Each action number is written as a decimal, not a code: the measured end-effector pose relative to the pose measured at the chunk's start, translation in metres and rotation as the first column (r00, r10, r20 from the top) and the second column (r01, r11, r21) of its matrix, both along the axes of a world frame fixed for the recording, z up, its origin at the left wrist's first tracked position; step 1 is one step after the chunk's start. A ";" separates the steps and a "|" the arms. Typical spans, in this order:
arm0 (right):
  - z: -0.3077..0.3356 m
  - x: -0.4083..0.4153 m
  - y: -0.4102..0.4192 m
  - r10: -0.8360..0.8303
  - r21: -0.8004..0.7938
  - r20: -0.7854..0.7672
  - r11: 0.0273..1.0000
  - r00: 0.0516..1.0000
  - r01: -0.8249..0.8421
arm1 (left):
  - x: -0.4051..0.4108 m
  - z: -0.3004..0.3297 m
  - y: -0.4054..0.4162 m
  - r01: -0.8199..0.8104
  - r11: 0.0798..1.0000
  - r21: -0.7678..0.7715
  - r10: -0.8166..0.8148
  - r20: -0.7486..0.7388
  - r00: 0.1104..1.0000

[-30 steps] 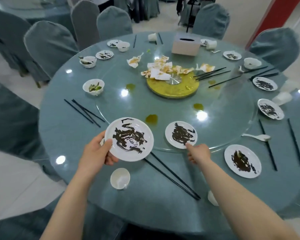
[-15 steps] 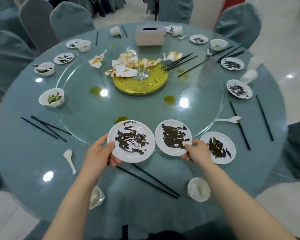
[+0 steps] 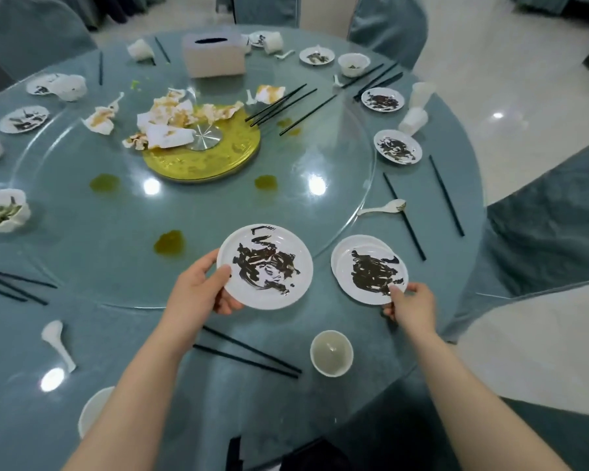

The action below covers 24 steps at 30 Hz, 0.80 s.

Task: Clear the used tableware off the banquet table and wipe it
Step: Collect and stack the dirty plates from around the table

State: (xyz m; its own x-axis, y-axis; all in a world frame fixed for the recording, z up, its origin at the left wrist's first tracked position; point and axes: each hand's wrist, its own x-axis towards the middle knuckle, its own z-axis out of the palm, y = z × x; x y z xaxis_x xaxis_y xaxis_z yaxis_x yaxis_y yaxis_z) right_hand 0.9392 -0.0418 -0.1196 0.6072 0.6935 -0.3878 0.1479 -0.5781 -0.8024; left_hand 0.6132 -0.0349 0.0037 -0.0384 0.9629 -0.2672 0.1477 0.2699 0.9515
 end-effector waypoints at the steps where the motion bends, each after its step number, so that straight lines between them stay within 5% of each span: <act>1: -0.003 -0.003 0.002 0.011 -0.007 0.013 1.000 1.000 -0.011 | -0.001 0.000 -0.001 -0.001 1.000 0.001 0.001 -0.005 1.000; 5: -0.012 -0.010 0.009 0.116 -0.068 0.101 0.992 0.988 -0.110 | -0.010 0.001 -0.010 -0.023 1.000 -0.001 0.023 -0.024 0.999; 13: -0.002 -0.012 0.014 -0.061 -0.038 -0.165 0.998 0.984 0.056 | -0.028 0.007 -0.029 -0.049 0.998 0.029 0.049 -0.021 0.999; 24: 0.071 -0.046 -0.087 -0.144 0.276 -0.201 0.941 0.969 0.197 | -0.047 0.017 -0.096 0.059 0.994 0.088 -0.061 0.017 0.998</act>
State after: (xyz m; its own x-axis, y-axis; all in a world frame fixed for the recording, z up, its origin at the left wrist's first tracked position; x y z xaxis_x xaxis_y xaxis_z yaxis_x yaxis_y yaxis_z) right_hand 0.8928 -0.1286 -0.0484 0.6674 0.6838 -0.2951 -0.0905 -0.3188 -0.9435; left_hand 0.5661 -0.1311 0.0211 0.0250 0.9830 -0.1817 0.1418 0.1764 0.9741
